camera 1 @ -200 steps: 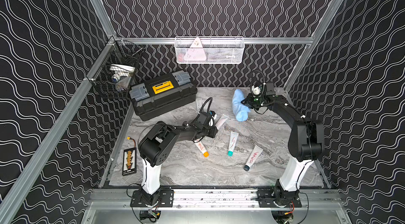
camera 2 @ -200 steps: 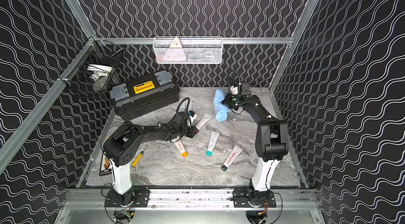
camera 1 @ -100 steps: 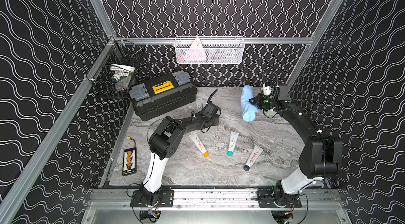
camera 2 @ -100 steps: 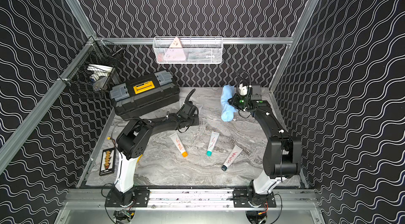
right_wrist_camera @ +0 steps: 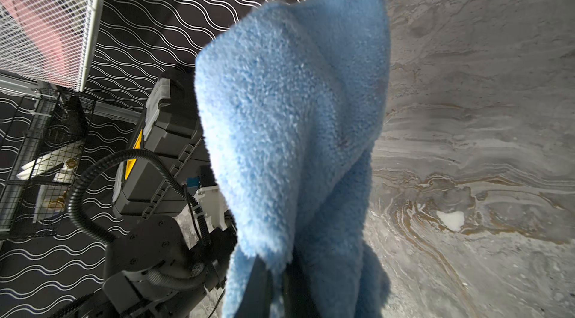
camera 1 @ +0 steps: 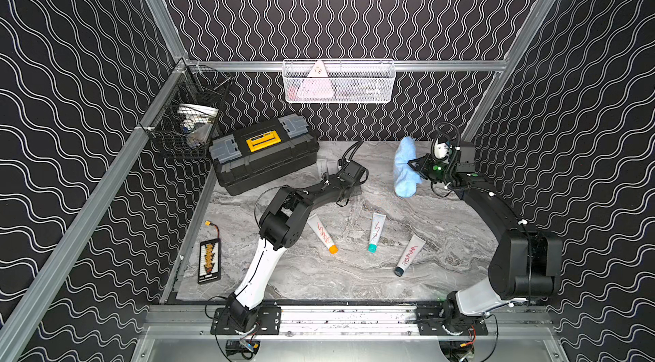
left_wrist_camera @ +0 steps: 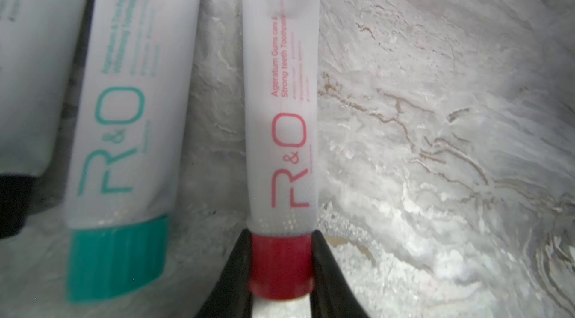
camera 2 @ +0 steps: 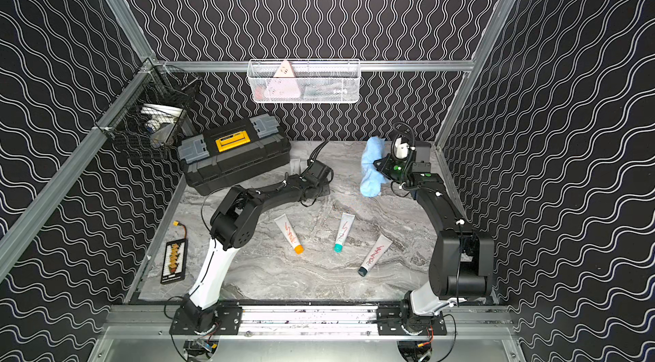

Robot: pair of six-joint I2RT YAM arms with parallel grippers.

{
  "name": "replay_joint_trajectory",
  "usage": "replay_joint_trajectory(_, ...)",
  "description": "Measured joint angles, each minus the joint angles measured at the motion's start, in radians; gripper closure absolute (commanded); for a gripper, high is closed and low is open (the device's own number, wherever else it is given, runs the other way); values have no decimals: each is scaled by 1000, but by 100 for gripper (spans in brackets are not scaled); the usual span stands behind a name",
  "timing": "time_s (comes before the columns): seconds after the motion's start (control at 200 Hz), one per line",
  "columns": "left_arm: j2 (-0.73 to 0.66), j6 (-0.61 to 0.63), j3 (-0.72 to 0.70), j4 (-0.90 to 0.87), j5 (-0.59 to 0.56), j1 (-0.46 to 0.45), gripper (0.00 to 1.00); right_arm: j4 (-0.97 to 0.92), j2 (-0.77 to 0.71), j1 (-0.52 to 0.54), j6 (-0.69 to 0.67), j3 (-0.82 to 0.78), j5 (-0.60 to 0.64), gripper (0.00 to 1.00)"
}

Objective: Wipe the surface of the toothpaste tube
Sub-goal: Move the toothpaste to the center of the board.

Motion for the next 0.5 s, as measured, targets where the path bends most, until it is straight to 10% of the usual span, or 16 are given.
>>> replay_joint_trajectory(0.5,-146,107,16,-128,23,-21,46,22,5,-11,27,-12,-33,100)
